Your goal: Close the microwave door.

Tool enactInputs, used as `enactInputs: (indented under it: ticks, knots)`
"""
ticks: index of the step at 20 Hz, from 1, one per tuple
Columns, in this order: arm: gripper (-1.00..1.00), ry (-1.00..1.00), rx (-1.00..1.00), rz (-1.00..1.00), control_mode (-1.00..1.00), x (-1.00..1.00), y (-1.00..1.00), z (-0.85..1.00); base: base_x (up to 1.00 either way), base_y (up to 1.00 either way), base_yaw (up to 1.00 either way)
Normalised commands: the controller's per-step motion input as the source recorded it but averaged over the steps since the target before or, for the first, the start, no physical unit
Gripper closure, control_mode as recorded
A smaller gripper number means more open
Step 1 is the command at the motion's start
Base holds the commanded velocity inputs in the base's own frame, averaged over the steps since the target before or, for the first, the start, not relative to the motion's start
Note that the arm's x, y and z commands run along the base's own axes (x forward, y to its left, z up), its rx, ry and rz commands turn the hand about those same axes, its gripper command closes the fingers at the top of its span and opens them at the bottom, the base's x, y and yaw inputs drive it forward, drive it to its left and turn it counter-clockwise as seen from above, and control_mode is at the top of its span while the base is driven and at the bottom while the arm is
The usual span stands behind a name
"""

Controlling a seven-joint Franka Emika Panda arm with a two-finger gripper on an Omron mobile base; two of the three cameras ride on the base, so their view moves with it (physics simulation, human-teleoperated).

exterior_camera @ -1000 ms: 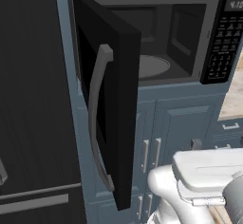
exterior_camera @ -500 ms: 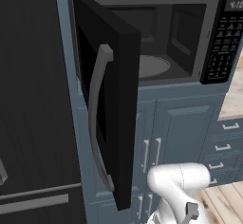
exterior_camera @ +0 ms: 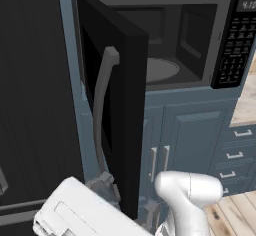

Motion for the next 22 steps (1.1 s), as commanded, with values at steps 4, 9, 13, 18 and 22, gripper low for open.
enactInputs:
  ticks: [4, 9, 13, 18, 22]
  knots:
    - [-1.00, 0.00, -0.12, -0.45, -1.00, 0.57, 0.94, -0.17, 0.00, 0.00, 0.00]
    - [-1.00, 0.00, -0.05, -0.43, -1.00, 0.90, 0.29, -0.65, 0.00, 0.00, 0.00]
    - [-1.00, 0.00, -0.01, -0.43, -1.00, 0.86, 0.03, -0.61, 0.00, 0.00, 0.00]
    - [-1.00, 0.00, 0.04, -0.23, -1.00, -0.01, -0.64, 0.08, 0.00, 0.00, 0.00]
    - [-1.00, 0.01, 0.17, -0.01, -1.00, -0.42, -1.00, 0.14, 0.00, 0.00, 0.00]
